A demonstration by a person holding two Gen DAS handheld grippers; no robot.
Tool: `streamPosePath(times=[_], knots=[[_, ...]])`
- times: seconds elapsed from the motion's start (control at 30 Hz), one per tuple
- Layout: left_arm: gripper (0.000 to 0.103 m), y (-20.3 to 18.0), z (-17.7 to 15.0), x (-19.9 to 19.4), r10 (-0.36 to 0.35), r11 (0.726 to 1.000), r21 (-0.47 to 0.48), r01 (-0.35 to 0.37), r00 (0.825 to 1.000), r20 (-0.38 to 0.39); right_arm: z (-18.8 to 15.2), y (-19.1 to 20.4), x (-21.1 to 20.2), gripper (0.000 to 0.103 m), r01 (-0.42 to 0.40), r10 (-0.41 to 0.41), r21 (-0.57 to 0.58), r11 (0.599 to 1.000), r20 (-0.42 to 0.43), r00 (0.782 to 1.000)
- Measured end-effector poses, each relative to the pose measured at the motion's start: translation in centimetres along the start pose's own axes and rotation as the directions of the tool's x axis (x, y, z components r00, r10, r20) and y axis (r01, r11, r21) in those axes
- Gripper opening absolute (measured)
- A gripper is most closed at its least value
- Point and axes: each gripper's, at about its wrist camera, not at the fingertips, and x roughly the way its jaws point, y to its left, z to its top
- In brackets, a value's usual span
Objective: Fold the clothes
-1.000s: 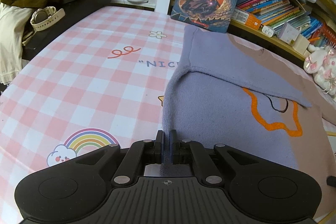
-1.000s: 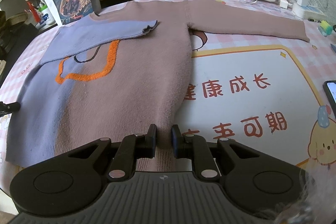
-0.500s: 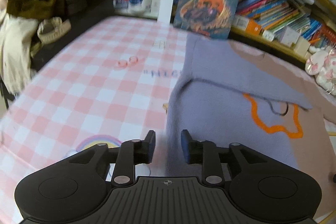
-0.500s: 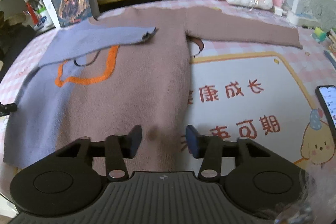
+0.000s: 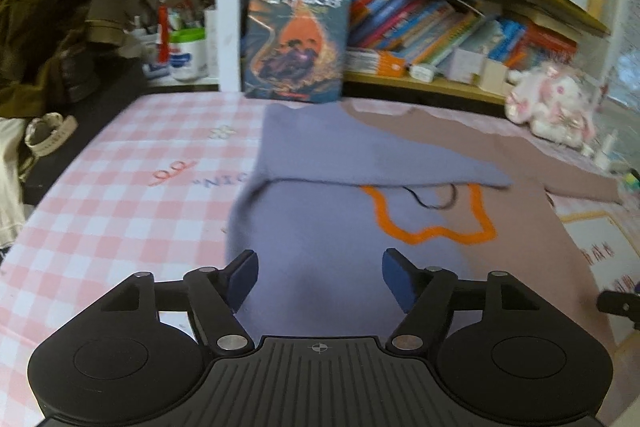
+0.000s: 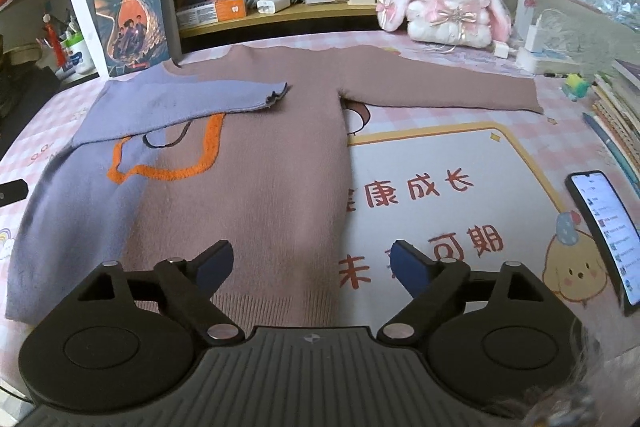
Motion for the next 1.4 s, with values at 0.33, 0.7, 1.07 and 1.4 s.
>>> streamPosePath(times=[0.33, 0.7, 1.07, 1.4], knots=[[0.083, -1.5, -1.4, 0.1, -0.071, 0.997, 0.031, 0.072, 0.997, -0.043, -1.5, 1.1, -1.5, 0.09, 0.045, -0.045, -0.014, 0.999, 0.001, 0.999], [0.089, -3.3, -1.8, 0.4, -0.153, 0.983, 0.096, 0.158, 0.986, -0.066, -2.2, 1.1, -2.8, 0.093, 0.1, -0.1, -0.002, 0.995, 0.01, 0.995], [0.091, -3.6, -1.2, 1.1, -0.153, 0.984, 0.083, 0.157, 0.986, -0.059, -1.6, 1.3, -2.6, 0.093, 0.102, -0.102, -0.019, 0.995, 0.022, 0.995], [0.092, -5.6, -0.5, 2.3, -0.129, 0.987, 0.089, 0.135, 0.989, -0.065, -0.7, -0.5, -1.3, 0.093, 0.085, -0.085, -0.018, 0.996, 0.022, 0.996]])
